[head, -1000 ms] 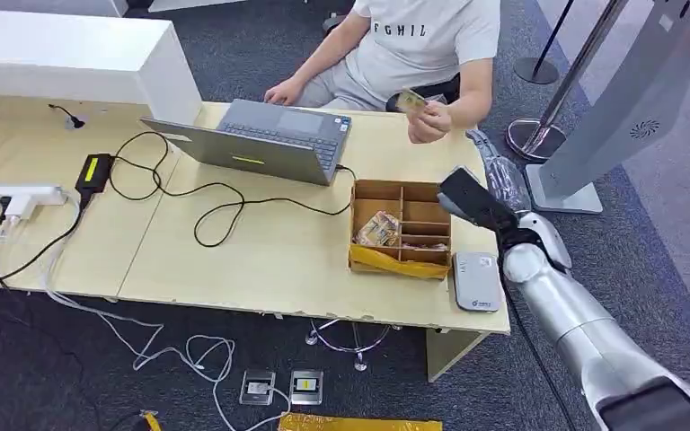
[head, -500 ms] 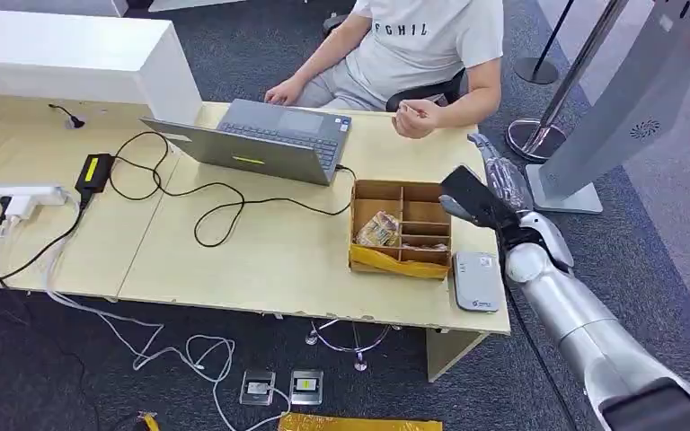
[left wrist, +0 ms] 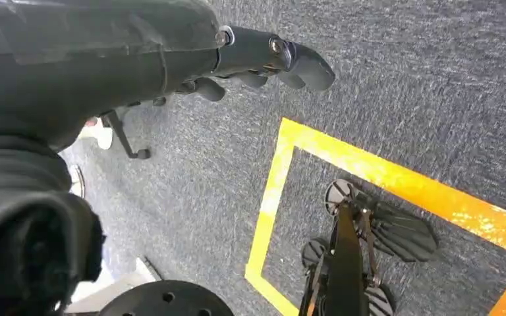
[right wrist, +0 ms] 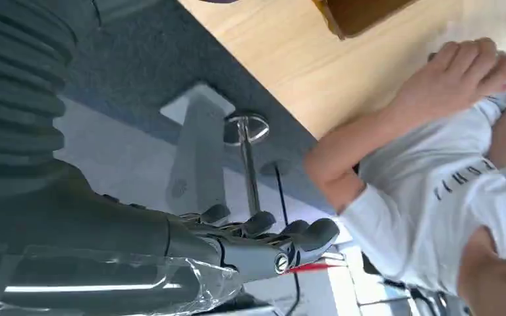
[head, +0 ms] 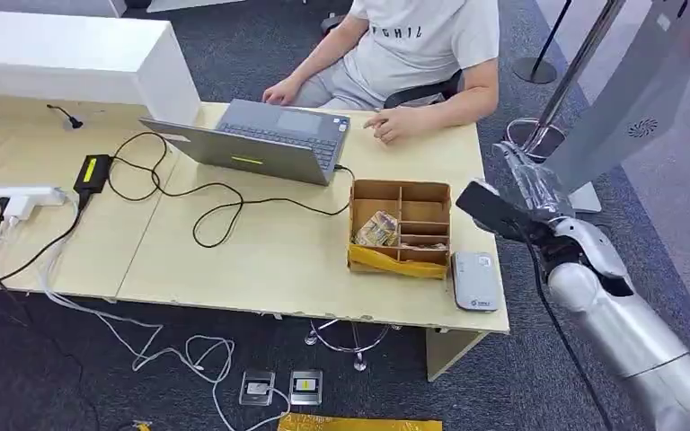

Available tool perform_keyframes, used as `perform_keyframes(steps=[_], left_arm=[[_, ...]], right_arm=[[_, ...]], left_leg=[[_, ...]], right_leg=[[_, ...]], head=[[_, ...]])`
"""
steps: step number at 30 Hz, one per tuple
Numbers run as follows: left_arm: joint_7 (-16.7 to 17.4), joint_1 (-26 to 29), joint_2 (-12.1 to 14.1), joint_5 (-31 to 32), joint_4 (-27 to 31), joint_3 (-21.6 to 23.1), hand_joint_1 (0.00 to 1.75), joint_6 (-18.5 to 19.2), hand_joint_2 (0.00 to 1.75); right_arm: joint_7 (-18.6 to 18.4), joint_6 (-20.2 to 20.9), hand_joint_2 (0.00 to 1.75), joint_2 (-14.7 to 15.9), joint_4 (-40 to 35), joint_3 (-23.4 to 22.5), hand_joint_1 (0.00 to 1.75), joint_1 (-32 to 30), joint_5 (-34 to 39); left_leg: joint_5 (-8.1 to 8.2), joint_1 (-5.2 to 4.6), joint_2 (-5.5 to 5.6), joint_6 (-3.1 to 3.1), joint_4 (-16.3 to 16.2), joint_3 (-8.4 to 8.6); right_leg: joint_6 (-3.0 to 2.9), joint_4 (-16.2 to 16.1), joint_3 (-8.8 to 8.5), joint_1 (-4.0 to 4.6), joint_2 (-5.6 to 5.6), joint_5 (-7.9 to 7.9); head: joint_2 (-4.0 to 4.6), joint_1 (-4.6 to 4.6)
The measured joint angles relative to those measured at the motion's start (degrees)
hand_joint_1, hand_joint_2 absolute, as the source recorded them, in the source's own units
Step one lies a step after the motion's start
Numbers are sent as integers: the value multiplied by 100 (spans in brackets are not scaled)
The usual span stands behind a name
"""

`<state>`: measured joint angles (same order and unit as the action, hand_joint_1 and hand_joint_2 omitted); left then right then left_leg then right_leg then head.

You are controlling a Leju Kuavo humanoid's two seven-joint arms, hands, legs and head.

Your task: Pass the card to the sensor for recognition and then transmit it.

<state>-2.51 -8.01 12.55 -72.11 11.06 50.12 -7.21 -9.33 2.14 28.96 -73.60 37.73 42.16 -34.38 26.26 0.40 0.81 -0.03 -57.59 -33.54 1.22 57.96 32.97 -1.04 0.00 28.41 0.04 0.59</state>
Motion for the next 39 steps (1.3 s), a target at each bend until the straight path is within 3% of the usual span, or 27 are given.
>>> perform_keyframes(steps=[7, 14, 24, 27, 29, 39], left_arm=[[-7, 0, -4, 0, 0, 0, 0, 11, 0], [55, -2, -9, -46, 0, 0, 0, -120, 0], [55, -2, -9, -46, 0, 0, 0, -120, 0], [55, -3, -15, -42, 0, 0, 0, -116, 0], [55, -9, -57, -35, 0, 0, 0, -122, 0], [55, -15, -90, 9, 0, 4, 0, -114, 0]], right_arm=[[-164, 11, 175, 330, -908, 4, 0, -322, -214], [-216, -188, 175, 491, -1321, 13, 0, -732, -463], [-227, -190, 175, 502, -1361, 11, 0, -780, -463], [-378, -199, 175, 531, -1525, 28, 0, -1012, -582], [-710, -477, 175, 474, -1555, 87, 0, -1605, -1209], [-780, -555, 175, 371, -1527, 83, 0, -1923, -1239]], left_leg=[[-1, 7, 1, 1, 1, 2], [-1, 6, 1, 1, 1, 0], [-1, 6, 1, 1, 1, 0], [-1, 6, 1, 1, 1, 0], [-1, 7, 3, 1, 3, 0], [-1, 6, 3, 1, 3, 0]], right_leg=[[0, 1, -5, 7, -1, 0], [-1, 0, -4, 6, -1, 0], [-1, 0, -4, 6, -1, 0], [-1, 0, -4, 6, -1, 1], [-3, 0, -5, 7, -2, 2], [-3, 0, -5, 7, -2, 2]], head=[[0, -2], [0, -2], [0, -2], [-2, -2], [0, -2], [0, -4]])
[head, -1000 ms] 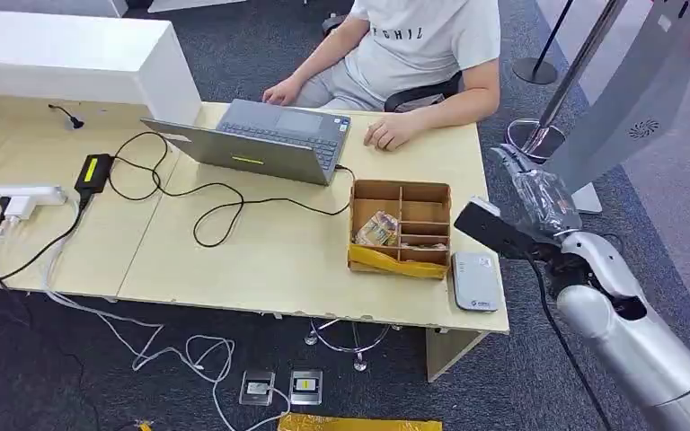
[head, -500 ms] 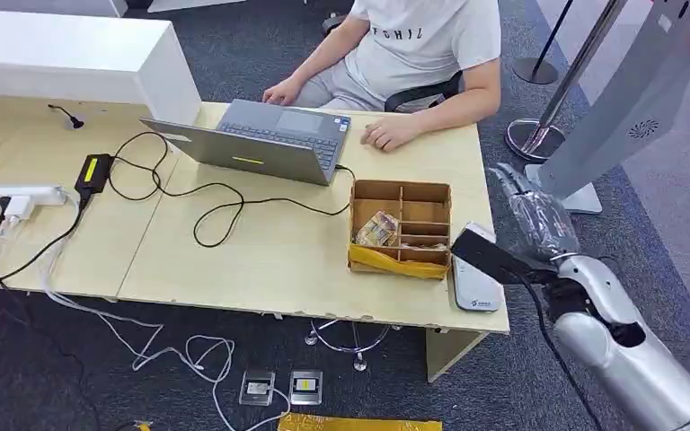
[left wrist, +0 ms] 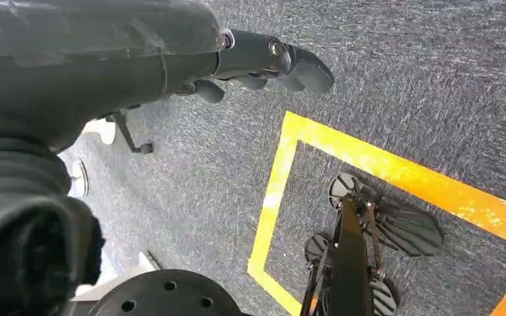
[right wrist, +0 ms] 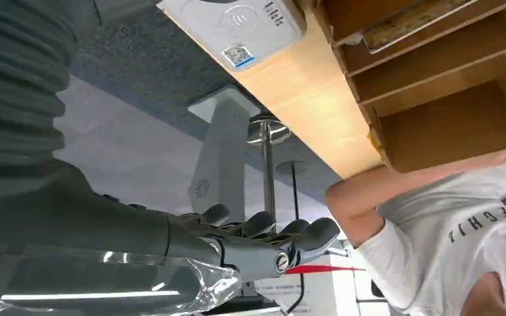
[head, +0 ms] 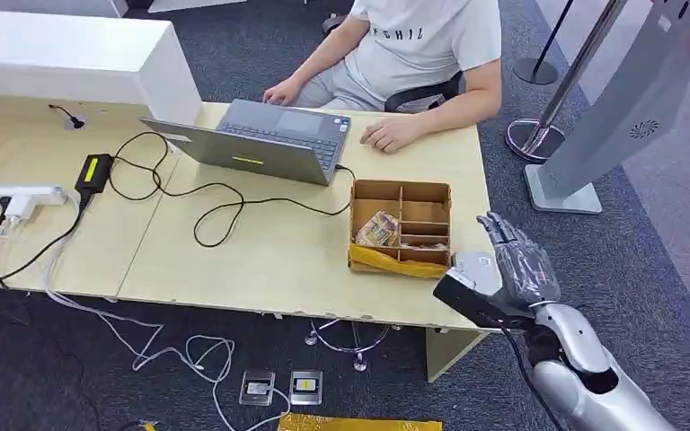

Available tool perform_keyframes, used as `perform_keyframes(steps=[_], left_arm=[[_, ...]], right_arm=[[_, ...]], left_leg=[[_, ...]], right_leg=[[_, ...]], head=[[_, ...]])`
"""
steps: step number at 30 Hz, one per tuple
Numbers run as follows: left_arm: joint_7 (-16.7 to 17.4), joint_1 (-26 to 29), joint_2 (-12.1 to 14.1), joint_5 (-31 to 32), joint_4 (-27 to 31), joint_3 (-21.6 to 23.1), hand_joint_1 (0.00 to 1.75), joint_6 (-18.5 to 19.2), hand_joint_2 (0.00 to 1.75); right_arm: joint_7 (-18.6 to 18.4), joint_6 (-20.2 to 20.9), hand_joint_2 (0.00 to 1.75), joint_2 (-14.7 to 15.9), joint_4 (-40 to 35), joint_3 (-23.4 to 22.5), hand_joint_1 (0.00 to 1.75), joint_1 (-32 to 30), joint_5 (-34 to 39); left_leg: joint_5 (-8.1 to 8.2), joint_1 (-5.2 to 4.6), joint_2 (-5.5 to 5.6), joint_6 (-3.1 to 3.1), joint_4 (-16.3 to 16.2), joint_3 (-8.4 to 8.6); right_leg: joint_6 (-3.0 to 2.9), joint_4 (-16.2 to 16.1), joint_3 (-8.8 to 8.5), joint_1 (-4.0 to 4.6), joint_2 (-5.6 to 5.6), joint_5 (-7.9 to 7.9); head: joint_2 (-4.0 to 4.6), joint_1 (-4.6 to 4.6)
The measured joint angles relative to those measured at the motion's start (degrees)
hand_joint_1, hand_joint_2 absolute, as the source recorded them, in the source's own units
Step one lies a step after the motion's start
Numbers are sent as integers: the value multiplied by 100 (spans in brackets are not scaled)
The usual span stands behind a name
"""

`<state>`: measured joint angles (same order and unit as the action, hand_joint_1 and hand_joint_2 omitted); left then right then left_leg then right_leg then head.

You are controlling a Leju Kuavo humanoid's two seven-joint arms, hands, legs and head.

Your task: Pass the card to the sensor for recognition and then transmit it.

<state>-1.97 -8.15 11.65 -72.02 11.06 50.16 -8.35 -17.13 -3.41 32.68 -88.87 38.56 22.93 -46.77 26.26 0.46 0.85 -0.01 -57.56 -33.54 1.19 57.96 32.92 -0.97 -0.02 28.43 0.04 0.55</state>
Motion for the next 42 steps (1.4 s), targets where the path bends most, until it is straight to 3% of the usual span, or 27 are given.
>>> perform_keyframes(steps=[8, 17, 24, 42], left_arm=[[0, -13, 0, 61, 0, 26, 0, 66, 0], [0, -32, -11, 83, 0, 46, 0, 74, 0], [0, -39, -11, 122, 0, 74, 0, 98, 0], [-4, -42, -11, 142, 0, 175, 0, 199, 0]], right_arm=[[-15, -46, 175, -184, 70, 0, 0, -137, -199], [341, -199, 175, -605, 430, 0, 0, -88, -507], [295, -64, 175, -833, 579, 0, 0, 100, -619], [105, 444, 175, -1082, 645, -94, 0, 218, -1089]], left_leg=[[0, 0, 0, 0, 1, 0], [0, 0, 1, 0, 1, -1], [0, 0, 1, 0, 1, -1], [0, 0, 0, 0, 1, 0]], right_leg=[[0, 0, 0, 0, 1, 0], [0, 1, -2, 0, 0, 0], [0, 1, -1, 0, 0, 0], [0, 1, -2, 0, 0, 0]], head=[[0, 2], [0, 0], [0, 2], [0, 0]])
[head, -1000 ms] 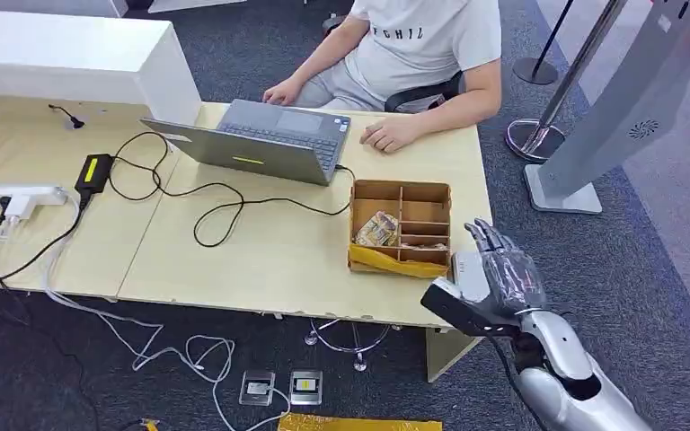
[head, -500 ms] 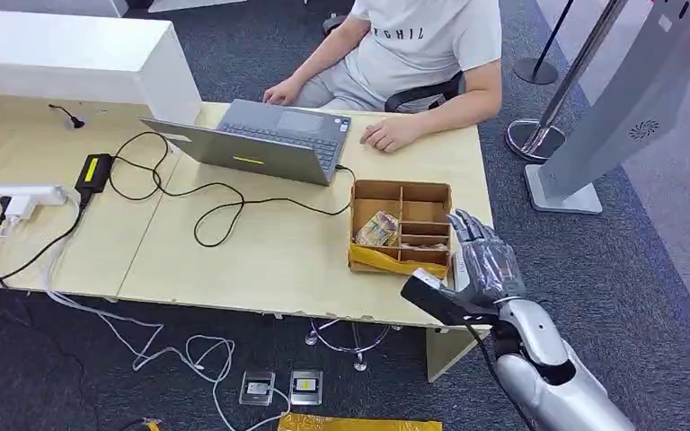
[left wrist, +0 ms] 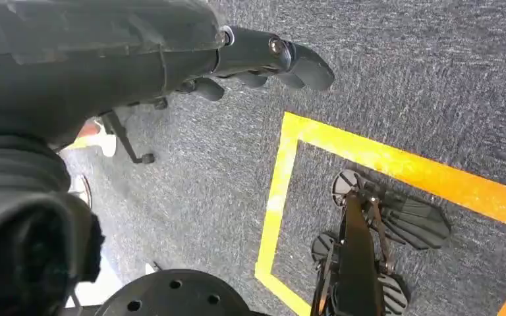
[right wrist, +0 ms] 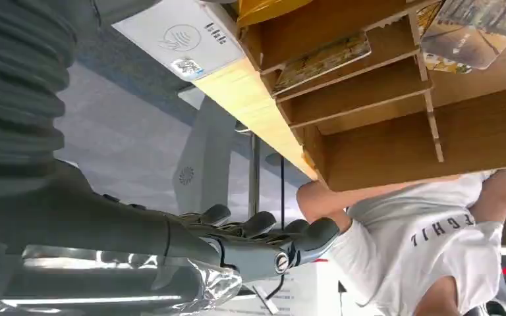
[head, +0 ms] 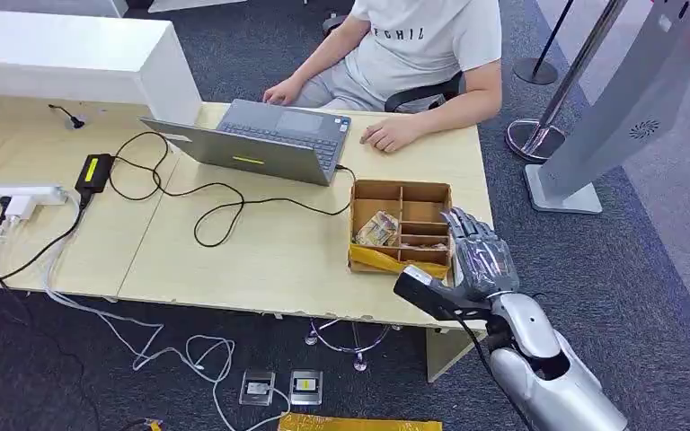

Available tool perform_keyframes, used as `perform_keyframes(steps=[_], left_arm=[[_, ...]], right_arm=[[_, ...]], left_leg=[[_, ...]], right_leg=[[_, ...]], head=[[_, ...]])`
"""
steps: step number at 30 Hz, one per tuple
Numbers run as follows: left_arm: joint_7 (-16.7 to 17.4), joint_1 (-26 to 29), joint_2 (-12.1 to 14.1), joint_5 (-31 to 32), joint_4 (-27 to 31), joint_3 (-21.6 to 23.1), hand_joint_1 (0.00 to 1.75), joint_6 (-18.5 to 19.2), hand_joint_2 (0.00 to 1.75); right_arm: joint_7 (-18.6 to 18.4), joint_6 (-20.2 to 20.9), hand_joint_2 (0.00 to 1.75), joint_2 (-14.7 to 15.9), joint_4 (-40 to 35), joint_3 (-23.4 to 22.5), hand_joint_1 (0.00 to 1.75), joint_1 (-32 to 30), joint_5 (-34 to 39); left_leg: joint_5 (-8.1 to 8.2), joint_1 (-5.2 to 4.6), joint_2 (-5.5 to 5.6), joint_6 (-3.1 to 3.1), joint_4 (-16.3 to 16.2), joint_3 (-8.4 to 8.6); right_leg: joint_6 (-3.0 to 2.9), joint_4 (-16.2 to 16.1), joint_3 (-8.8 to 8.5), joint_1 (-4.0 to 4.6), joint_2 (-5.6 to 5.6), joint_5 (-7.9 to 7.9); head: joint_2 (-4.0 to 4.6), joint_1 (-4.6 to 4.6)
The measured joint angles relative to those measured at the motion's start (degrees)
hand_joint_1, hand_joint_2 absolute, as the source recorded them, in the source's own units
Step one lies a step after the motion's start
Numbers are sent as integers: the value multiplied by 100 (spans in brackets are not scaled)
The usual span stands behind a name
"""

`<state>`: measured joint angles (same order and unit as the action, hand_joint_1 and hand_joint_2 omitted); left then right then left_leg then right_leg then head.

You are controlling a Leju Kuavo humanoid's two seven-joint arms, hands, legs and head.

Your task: Pass the card to the sensor for recognition and then transmit it.

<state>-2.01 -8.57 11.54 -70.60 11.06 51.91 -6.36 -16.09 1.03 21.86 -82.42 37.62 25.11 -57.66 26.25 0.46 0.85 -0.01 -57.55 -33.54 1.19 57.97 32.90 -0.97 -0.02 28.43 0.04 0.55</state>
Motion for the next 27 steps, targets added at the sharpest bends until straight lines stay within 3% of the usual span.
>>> perform_keyframes(steps=[7, 27], left_arm=[[-4, 0, 2, 31, 0, 2, 0, 17, 0], [-13, -37, 2, 140, 0, 50, 0, 79, 0]], right_arm=[[-22, 240, 175, -146, 0, -31, 0, 17, -133], [50, 432, 175, -393, 26, -39, 0, 96, -345]], left_leg=[[0, 0, 0, 0, 0, 0], [0, 0, 0, 0, 0, 0]], right_leg=[[0, 0, 1, 0, 0, 0], [0, 0, 0, 0, 0, 0]], head=[[-2, 2], [0, 2]])
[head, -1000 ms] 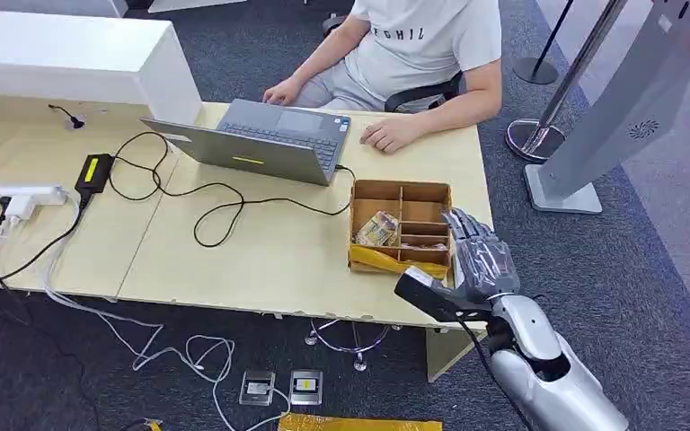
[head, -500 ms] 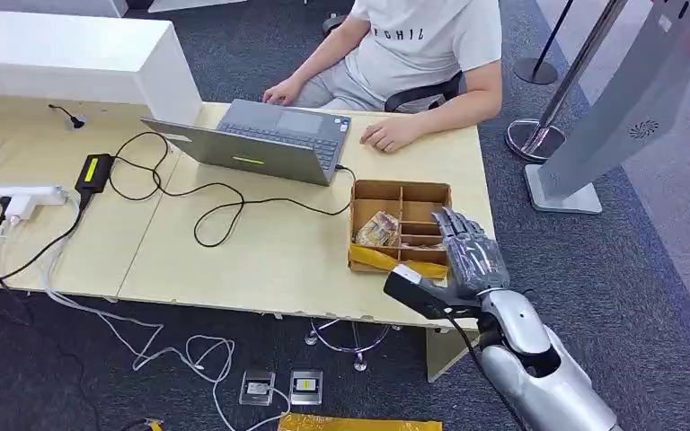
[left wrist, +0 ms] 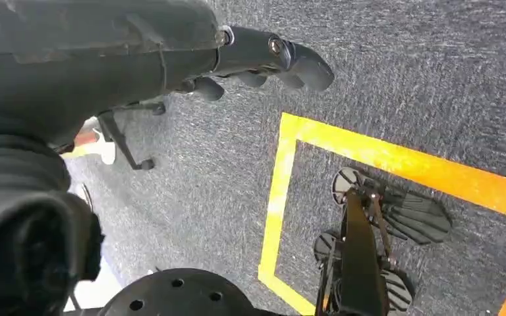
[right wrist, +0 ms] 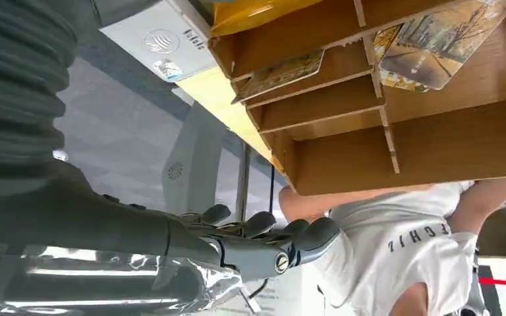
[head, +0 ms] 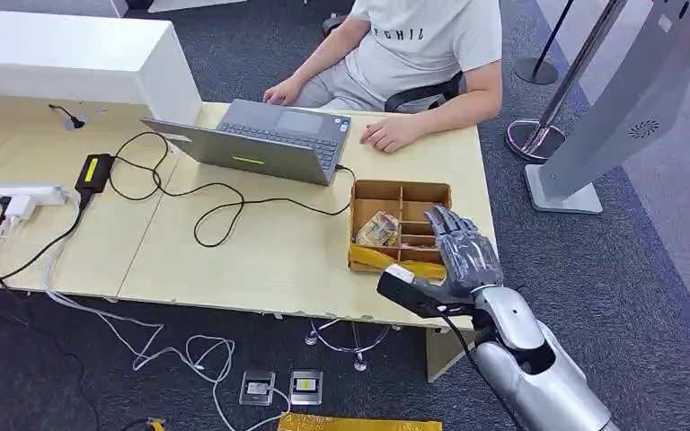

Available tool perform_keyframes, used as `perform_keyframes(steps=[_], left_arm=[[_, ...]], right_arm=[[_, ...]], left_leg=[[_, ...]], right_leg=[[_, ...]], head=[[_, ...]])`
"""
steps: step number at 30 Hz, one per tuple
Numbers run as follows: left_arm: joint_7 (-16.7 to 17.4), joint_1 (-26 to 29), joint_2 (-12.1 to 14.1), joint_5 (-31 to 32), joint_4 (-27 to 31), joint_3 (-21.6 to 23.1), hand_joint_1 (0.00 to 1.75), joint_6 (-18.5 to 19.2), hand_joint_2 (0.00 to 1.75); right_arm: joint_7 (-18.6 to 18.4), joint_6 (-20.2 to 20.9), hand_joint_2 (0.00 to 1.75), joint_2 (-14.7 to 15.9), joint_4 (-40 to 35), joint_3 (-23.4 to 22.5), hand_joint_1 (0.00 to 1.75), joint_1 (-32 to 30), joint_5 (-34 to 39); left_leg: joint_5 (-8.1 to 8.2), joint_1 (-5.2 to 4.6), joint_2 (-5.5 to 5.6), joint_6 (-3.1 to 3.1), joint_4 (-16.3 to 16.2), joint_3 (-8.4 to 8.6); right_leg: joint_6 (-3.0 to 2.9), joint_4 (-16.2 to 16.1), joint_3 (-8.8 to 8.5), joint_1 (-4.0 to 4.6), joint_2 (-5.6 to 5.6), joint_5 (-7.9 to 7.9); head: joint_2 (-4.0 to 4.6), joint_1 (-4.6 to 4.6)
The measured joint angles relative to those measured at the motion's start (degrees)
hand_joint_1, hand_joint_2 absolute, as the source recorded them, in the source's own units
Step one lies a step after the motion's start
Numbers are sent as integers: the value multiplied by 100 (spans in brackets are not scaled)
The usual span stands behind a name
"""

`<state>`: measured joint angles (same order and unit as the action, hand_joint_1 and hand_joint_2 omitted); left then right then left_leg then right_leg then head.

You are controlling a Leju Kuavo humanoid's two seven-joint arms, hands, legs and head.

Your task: Pass the card to the sensor for recognition and then transmit it.

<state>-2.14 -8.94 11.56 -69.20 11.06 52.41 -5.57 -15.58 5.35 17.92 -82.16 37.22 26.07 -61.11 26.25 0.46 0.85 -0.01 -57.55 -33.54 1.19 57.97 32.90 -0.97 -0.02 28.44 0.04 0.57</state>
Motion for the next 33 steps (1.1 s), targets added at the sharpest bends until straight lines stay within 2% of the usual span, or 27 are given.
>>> perform_keyframes(steps=[19, 33], left_arm=[[61, -118, 0, 83, 0, 96, 0, 2, 0], [63, -119, 0, 81, 0, 111, 0, 2, 0]], right_arm=[[380, -872, 175, -457, 1401, 7, 0, 287, -192], [424, -1047, 175, -592, 2006, 7, 0, 414, -192]], left_leg=[[0, 0, 0, 0, 0, 0], [0, 0, 0, 0, 0, 0]], right_leg=[[0, 0, 0, 0, 0, 0], [0, 0, 0, 0, 0, 0]], head=[[0, 0], [0, -2]])
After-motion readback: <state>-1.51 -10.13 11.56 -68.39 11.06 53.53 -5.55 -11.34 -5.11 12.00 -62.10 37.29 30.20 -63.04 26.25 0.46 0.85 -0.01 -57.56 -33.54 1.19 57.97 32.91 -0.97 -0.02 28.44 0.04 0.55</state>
